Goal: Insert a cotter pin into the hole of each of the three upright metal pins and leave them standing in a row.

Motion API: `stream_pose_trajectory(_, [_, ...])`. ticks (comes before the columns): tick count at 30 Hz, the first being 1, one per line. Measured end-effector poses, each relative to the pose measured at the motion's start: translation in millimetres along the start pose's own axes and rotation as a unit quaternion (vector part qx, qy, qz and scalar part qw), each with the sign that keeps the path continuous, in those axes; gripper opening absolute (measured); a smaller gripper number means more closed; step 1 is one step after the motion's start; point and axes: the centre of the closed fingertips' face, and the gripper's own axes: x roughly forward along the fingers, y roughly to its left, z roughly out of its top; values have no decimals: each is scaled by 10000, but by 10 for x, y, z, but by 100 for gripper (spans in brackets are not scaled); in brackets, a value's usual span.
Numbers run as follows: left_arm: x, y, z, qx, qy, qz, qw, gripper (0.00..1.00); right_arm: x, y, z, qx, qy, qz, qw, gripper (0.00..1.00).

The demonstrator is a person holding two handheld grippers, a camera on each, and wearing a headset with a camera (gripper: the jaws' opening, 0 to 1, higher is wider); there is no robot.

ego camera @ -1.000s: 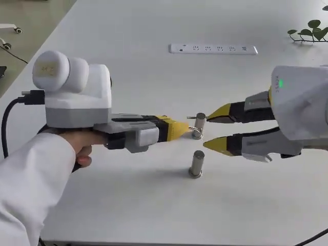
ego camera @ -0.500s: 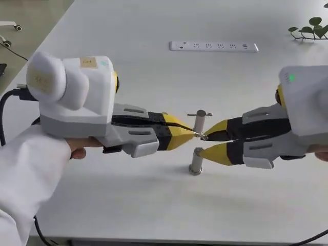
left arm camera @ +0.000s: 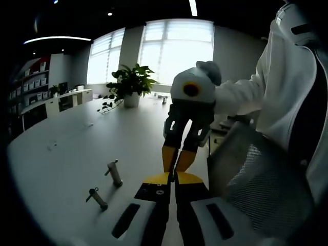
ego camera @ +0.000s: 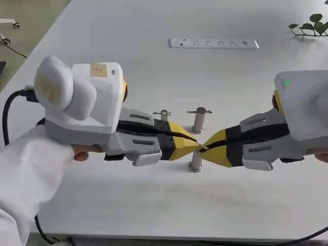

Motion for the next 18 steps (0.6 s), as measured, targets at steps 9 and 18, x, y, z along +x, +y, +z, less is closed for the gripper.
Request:
stream_pose_trajectory(9, [56,-62,-200,58,371,-172,9991,1,-30,73,-50,-109,162,208,9996,0])
stream_pose_trajectory(18, [116,0,-141,180,167,-9,9997,9,-94,13,-93,-66,109,69,9999,0])
